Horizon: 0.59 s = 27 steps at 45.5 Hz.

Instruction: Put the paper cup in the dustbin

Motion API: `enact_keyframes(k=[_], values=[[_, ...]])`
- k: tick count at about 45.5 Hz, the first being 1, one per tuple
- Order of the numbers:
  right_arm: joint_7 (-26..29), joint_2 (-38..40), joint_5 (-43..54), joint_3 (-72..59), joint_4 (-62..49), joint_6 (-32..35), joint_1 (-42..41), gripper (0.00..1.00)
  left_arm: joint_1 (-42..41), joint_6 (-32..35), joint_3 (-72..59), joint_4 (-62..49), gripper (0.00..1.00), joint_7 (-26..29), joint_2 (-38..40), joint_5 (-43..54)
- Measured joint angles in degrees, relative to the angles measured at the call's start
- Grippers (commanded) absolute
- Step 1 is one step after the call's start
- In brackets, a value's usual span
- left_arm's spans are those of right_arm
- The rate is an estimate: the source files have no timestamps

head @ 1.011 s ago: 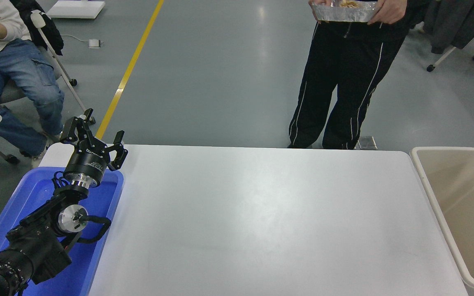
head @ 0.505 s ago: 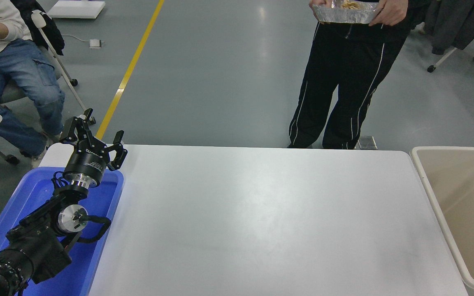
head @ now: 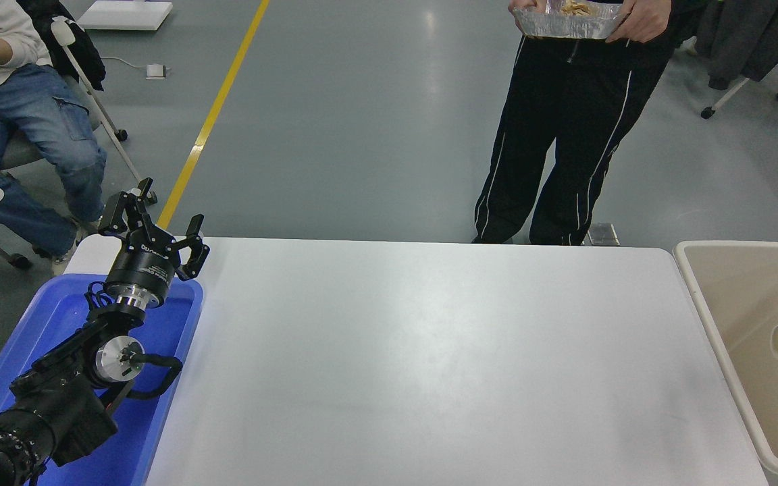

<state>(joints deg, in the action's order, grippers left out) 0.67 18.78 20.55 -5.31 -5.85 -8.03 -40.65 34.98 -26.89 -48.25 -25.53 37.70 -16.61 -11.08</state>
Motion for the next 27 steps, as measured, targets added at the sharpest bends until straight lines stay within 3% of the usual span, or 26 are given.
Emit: enact_keyframes(k=[18,27], values=[[-0.06,1.59,-0.13,0.7,2.16,-0.54,-8.6,0.99,0.0,0.0,0.0,0.01,1.0,0.0,0.0,0.0],[-0.12,6.95,-0.13,3.19,11.44,-0.61,-15.58,0.99,0.0,0.0,0.0,-0.01,1.0,0.0,0.01,0.0]])
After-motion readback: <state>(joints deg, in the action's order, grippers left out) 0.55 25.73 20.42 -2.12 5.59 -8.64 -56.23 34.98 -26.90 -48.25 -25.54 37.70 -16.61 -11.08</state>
